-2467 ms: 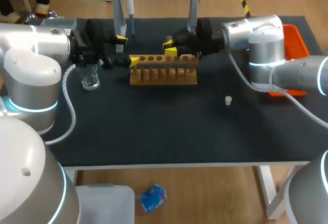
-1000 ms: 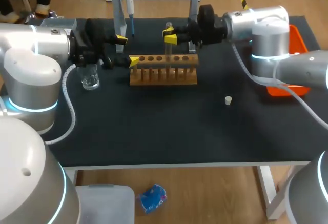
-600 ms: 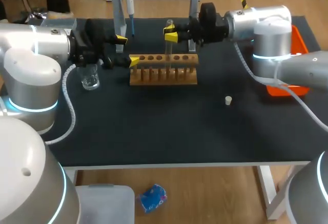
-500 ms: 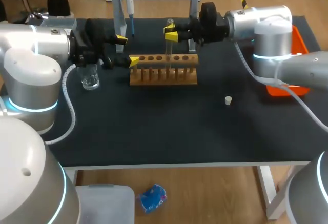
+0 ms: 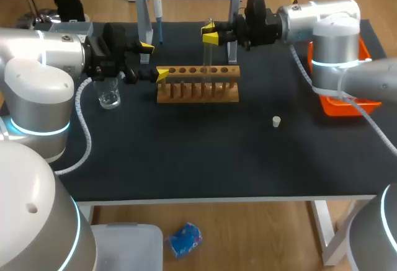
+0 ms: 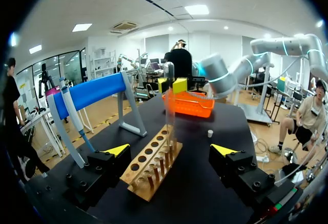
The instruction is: Invert the test tube, pick up the pipette, mount the tip to pipette, aspirate from beaker and dispense into the tube, eject the tip, return the pipette, and cap with the stopper.
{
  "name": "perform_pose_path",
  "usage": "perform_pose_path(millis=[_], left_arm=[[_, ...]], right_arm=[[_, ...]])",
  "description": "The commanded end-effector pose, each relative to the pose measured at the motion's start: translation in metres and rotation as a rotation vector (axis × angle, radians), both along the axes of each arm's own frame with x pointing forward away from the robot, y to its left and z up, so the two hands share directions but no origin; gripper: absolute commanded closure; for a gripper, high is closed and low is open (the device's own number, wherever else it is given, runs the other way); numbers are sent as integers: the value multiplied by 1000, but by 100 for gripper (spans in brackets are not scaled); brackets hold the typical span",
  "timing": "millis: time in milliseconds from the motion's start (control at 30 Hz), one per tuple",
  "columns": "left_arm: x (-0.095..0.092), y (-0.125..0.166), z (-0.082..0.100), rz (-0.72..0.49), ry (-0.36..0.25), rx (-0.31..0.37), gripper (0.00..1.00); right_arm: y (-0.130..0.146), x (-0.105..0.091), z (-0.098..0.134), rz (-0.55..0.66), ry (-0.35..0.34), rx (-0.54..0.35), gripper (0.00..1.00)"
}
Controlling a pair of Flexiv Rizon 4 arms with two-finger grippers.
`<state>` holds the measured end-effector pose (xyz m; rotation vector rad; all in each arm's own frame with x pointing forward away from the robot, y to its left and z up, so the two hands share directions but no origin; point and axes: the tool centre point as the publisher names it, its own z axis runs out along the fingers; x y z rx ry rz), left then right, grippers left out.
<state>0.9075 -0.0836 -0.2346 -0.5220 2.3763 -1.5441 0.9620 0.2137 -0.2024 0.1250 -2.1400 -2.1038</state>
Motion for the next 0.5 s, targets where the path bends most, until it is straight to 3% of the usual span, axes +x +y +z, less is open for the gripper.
perform_pose_path(millis=[33,300,333,400,433,500], left_arm=[[-1,0,-1,1,-5,-5,0],[-1,0,-1,1,-5,-5,0],[-1,0,-1,1,-5,-5,0],[-1,0,-1,1,-5,-5,0],[-1,0,-1,1,-5,-5,0],[-1,0,-1,1,-5,-5,0]], right_arm=[[-3,-7,5,-17,-2,-14,100],[-3,-7,5,-17,-2,-14,100],[-7,-1,5,-23,193,26,100],[-12,5,9,-35,412,95,100],[-13,7,10,-41,550,78,100],[-15,12,14,-46,746,95,100]])
